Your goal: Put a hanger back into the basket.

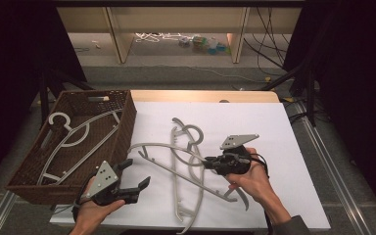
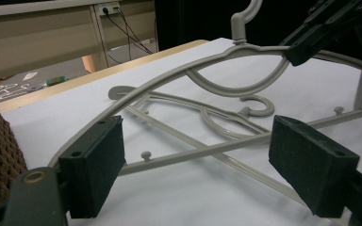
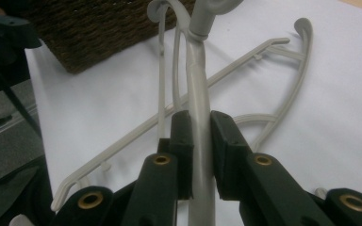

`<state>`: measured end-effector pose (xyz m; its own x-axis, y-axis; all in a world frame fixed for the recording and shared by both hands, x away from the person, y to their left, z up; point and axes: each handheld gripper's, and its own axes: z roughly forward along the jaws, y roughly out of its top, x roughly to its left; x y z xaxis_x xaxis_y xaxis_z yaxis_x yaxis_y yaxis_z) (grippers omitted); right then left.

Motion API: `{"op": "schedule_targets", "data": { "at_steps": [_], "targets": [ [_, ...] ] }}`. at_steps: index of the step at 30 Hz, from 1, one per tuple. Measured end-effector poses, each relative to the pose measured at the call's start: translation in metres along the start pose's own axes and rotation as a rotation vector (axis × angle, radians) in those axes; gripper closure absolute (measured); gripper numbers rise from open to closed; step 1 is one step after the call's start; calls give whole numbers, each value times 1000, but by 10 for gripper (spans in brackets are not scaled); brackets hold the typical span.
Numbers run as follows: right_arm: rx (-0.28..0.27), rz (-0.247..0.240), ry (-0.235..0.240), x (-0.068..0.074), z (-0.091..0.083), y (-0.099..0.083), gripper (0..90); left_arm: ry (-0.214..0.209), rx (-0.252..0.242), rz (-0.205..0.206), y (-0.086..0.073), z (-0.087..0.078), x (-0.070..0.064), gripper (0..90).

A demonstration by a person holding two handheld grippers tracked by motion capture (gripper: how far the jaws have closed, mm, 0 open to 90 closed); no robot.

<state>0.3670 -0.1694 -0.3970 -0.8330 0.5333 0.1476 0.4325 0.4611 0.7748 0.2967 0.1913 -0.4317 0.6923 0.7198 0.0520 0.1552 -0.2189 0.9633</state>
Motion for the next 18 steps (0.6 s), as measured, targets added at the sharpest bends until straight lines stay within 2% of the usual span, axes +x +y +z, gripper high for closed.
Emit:
{"op": "schedule_targets", "data": {
  "at_steps": [1,6,7,9,13,18],
  "targets": [
    [-1,2,2,1,-2,0,806,-9,-8,-11,0,2,-1,186],
    [-4,-22,12,9,-9,-3,807,-10,16,4,11,12,-4,182],
    [4,-30,23,11,-11,-4,807,-14,26,23,14,15,-3,182],
    [7,-37,21,14,-15,-6,807,-19,40,29,20,22,-5,185],
    [10,-56,35,20,-21,-9,807,-57,78,53,29,36,-7,207],
    [15,-71,44,25,-24,-12,806,-118,152,87,37,54,-13,197]
  ]
}}
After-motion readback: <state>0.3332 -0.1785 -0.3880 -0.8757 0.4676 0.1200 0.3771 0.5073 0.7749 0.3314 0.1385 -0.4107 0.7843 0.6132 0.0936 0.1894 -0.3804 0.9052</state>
